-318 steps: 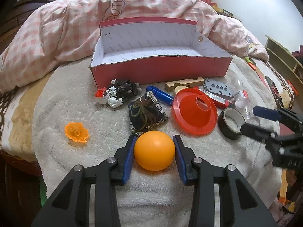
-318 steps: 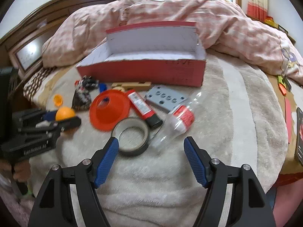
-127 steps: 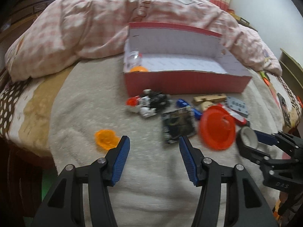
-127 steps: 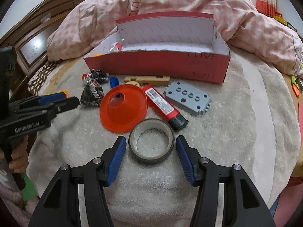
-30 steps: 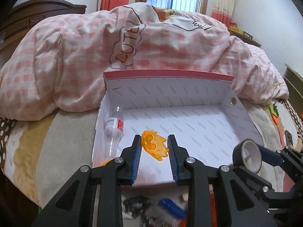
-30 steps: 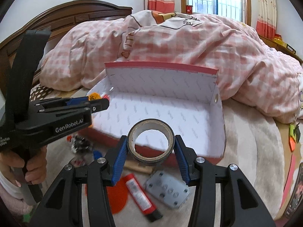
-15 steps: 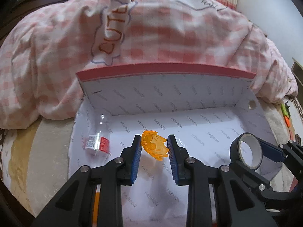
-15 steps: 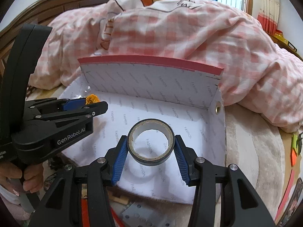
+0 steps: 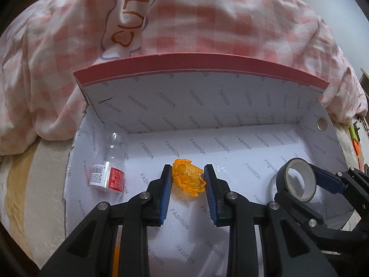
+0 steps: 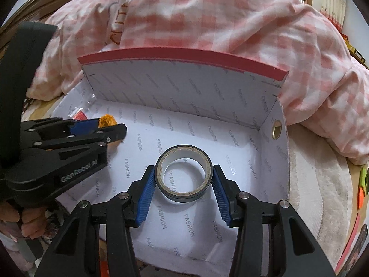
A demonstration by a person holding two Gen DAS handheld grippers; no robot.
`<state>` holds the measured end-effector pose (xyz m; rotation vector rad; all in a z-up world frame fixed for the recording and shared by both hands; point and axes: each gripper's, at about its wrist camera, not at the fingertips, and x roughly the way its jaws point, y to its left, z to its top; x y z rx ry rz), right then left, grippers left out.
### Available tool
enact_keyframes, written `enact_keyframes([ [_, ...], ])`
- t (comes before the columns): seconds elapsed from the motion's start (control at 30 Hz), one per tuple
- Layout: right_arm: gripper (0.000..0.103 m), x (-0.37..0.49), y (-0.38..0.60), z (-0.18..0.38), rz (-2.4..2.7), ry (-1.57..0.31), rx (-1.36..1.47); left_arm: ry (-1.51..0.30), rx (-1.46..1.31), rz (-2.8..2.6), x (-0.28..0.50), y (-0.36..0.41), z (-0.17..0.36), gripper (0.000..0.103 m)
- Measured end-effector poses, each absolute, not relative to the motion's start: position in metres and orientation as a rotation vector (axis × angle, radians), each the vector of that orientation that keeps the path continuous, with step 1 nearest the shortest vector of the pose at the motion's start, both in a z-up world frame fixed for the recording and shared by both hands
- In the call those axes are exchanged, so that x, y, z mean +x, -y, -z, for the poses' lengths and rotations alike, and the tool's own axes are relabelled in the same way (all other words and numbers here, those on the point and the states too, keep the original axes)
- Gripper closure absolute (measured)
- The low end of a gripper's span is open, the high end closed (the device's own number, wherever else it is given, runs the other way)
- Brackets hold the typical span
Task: Organize objects
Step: 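Carry the orange piece and the tape roll with both grippers into the box, then open both grippers to release the orange piece and tape roll in the box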
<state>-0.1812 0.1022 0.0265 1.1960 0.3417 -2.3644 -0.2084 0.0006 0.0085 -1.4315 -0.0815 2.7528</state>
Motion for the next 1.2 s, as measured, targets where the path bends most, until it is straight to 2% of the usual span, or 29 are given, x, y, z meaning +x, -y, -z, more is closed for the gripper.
enact_keyframes([
  [0.43,0.054,-0.184,-0.098,-0.016,2.354,-0.348,1.217,0.069,-1.436,-2.754,-0.213,-0.002,-0.001,0.075],
  [0.83,0.053,-0.184,-0.095,-0.016,2.342,-0.349,1.205,0.088,-1.422,-2.744,-0.211,-0.001,0.001,0.068],
  [0.9,0.051,-0.182,-0.096,-0.019,2.348,-0.348,1.182,0.08,-1.409,-2.752,-0.208,-0.003,-0.004,0.065],
  [0.93,0.046,-0.179,-0.097,-0.021,2.355,-0.35,1.164,0.077,-1.399,-2.757,-0.205,-0.005,-0.007,0.063],
  [1.03,0.042,-0.172,-0.096,-0.029,2.378,-0.359,1.111,0.072,-1.377,-2.758,-0.197,-0.009,-0.014,0.062],
  [1.2,0.042,-0.165,-0.104,-0.042,2.418,-0.33,1.073,0.059,-1.343,-2.765,-0.184,-0.01,-0.025,0.062],
])
